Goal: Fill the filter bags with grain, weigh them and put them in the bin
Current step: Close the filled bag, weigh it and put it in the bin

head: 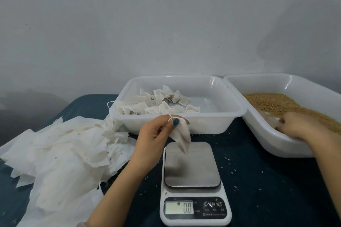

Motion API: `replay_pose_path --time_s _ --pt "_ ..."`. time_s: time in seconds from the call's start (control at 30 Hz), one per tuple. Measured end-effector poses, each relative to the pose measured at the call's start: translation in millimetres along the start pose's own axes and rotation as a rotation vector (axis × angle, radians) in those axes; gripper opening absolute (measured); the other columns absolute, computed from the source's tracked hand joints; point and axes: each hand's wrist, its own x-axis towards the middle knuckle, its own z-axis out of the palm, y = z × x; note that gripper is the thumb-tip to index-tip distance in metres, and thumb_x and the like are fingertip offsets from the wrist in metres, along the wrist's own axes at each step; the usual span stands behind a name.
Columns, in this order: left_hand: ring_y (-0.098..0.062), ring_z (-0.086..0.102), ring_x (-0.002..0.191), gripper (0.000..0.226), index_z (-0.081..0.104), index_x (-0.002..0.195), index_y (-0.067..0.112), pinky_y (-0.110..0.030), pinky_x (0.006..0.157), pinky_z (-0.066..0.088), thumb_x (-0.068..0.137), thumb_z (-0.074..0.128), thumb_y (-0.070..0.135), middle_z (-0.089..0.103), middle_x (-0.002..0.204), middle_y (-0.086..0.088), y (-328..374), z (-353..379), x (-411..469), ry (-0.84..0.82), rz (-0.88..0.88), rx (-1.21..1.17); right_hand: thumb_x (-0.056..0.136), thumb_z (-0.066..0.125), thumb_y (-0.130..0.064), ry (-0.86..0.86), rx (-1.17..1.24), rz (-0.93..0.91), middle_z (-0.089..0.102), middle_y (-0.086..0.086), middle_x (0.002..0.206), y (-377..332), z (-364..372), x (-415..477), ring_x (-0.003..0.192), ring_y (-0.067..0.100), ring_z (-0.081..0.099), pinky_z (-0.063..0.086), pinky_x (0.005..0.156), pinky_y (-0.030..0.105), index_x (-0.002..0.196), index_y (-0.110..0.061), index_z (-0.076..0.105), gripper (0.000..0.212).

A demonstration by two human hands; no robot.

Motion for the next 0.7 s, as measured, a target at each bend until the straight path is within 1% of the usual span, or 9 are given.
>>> replay_pose_path --time_s 0.03,0.1,0.17,0.23,0.27,0.33,0.43,0.57,0.7 --pt "-0.011 0.068 0.086 0.026 0.078 0.095 0.023 -0.026 0.077 0.057 0.096 0.054 0.033 0.073 0.091 -0.001 -1 3 1 -0.026 -0.022 -0.018 0.095 0.054 -0.025 0.067 0.02 -0.001 0.062 0.008 0.092 -2 1 -4 0.085 0.026 0.059 0.051 0.076 0.035 0.098 -0.009 0.065 0.019" --pt "-0.029 0.068 0.095 0.029 0.076 0.096 0.019 -0.046 0.09 0.056 0.096 0.054 0.037 0.074 0.096 -0.007 -5 8 3 -0.071 -0.047 -0.041 0.095 0.052 -0.02 0.339 0.096 -0.07 0.061 0.017 0.11 -12 4 -16 0.098 0.035 0.058 0.051 0.081 0.041 0.117 -0.009 0.063 0.027" --pt "-0.028 0.068 0.098 0.03 0.076 0.096 0.02 -0.043 0.093 0.055 0.096 0.052 0.038 0.074 0.099 -0.008 -8 12 3 -0.123 -0.055 -0.066 0.093 0.053 -0.015 0.605 0.223 -0.232 0.06 0.019 0.119 -34 7 -38 0.107 0.038 0.054 0.046 0.084 0.043 0.128 -0.013 0.061 0.035" --pt "-0.022 0.068 0.098 0.028 0.075 0.096 0.019 -0.035 0.089 0.055 0.1 0.049 0.03 0.073 0.101 -0.005 -13 13 1 -0.166 -0.078 -0.045 0.089 0.058 -0.016 0.763 0.298 -0.416 0.064 0.013 0.11 -60 10 -64 0.104 0.034 0.054 0.042 0.084 0.043 0.12 -0.015 0.066 0.032" --pt "-0.022 0.068 0.098 0.028 0.074 0.098 0.016 -0.035 0.089 0.055 0.102 0.047 0.026 0.073 0.101 -0.005 -17 12 0 -0.179 -0.089 -0.011 0.088 0.059 -0.018 0.792 0.316 -0.493 0.065 0.007 0.107 -72 13 -74 0.102 0.031 0.055 0.041 0.083 0.042 0.115 -0.018 0.068 0.028" --pt "-0.022 0.067 0.099 0.027 0.071 0.1 0.013 -0.038 0.091 0.054 0.104 0.045 0.018 0.072 0.102 -0.002 -25 8 -3 -0.174 -0.091 0.094 0.09 0.058 -0.022 0.762 0.394 -0.603 0.066 -0.005 0.102 -92 22 -87 0.096 0.02 0.054 0.04 0.082 0.039 0.108 -0.024 0.068 0.021" --pt "-0.012 0.064 0.104 0.027 0.067 0.105 0.02 -0.024 0.09 0.049 0.106 0.041 0.014 0.071 0.107 0.006 -30 0 -8 -0.127 -0.08 0.164 0.093 0.056 -0.023 0.674 0.565 -0.67 0.064 -0.011 0.093 -111 43 -93 0.085 0.01 0.051 0.044 0.073 0.033 0.1 -0.025 0.066 0.013" --pt "-0.008 0.062 0.11 0.03 0.067 0.108 0.027 -0.03 0.097 0.047 0.106 0.037 0.029 0.07 0.112 0.013 -32 -7 -12 -0.036 -0.095 0.184 0.096 0.053 -0.027 0.568 0.728 -0.623 0.055 -0.01 0.079 -114 74 -90 0.071 0.007 0.049 0.038 0.058 0.026 0.093 -0.024 0.06 0.009" --pt "-0.005 0.064 0.108 0.032 0.067 0.107 0.028 -0.02 0.091 0.048 0.106 0.036 0.034 0.07 0.11 0.016 -31 -5 -11 0.056 -0.076 0.18 0.098 0.046 -0.034 0.528 0.756 -0.571 0.048 -0.009 0.062 -107 86 -87 0.057 0.007 0.047 0.028 0.05 0.023 0.078 -0.026 0.049 0.021"
